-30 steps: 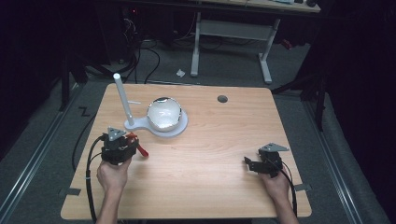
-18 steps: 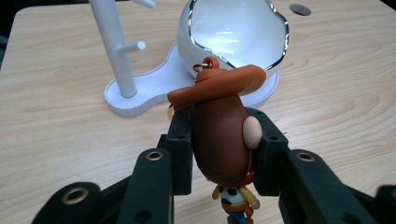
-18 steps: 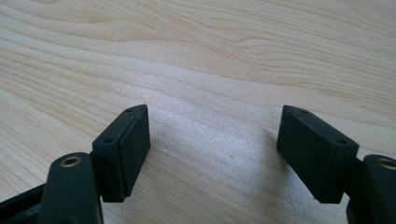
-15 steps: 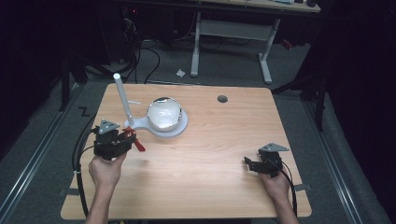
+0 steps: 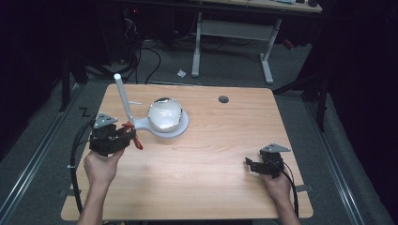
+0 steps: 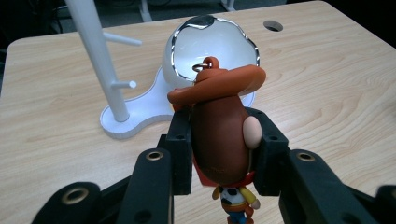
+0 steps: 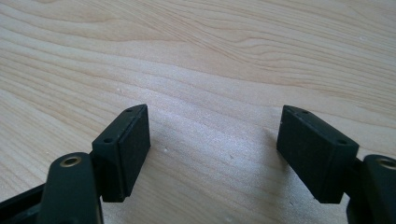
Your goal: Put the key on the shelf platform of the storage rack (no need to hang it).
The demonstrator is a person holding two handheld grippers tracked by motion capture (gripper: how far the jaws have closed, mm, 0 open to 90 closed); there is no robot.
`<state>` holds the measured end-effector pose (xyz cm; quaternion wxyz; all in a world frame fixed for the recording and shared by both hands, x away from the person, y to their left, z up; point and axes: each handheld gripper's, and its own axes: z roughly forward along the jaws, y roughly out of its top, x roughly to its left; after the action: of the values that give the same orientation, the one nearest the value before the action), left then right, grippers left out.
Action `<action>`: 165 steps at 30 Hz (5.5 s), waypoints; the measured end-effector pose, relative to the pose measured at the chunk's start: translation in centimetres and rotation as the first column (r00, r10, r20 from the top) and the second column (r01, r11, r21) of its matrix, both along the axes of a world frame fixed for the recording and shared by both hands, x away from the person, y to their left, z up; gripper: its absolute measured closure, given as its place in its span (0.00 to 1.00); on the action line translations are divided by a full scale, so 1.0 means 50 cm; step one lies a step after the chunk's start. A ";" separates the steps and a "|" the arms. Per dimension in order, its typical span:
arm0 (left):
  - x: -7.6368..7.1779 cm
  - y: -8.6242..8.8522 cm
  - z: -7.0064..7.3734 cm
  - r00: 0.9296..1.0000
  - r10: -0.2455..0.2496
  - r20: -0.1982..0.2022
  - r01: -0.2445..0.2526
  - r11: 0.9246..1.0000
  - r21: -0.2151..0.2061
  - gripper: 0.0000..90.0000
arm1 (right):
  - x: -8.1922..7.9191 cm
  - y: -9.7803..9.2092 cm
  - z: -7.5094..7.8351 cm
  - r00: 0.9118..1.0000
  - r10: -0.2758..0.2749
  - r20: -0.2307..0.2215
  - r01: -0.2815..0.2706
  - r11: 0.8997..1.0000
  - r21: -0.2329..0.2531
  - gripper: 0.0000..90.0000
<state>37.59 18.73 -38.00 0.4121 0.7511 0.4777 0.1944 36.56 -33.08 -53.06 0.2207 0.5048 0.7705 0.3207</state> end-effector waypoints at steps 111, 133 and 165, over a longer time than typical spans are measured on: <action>0.267 -0.198 -0.128 0.992 -0.072 -0.104 0.084 0.990 0.109 0.72 | 0.000 0.000 0.000 1.000 0.000 0.000 0.000 1.000 -0.001 0.29; 0.267 -0.187 -0.137 0.993 -0.022 -0.115 0.035 0.994 0.108 0.56 | 0.000 0.000 0.000 1.000 0.000 -0.001 0.000 1.000 0.000 0.29; 0.167 -0.081 -0.057 1.000 0.012 0.016 -0.012 1.000 0.003 0.41 | 0.000 0.000 0.000 1.000 0.000 0.000 0.000 1.000 -0.001 0.29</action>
<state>45.95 14.69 -40.86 0.4137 0.7474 0.4783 0.2036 36.56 -33.08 -53.06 0.2207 0.5046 0.7708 0.3203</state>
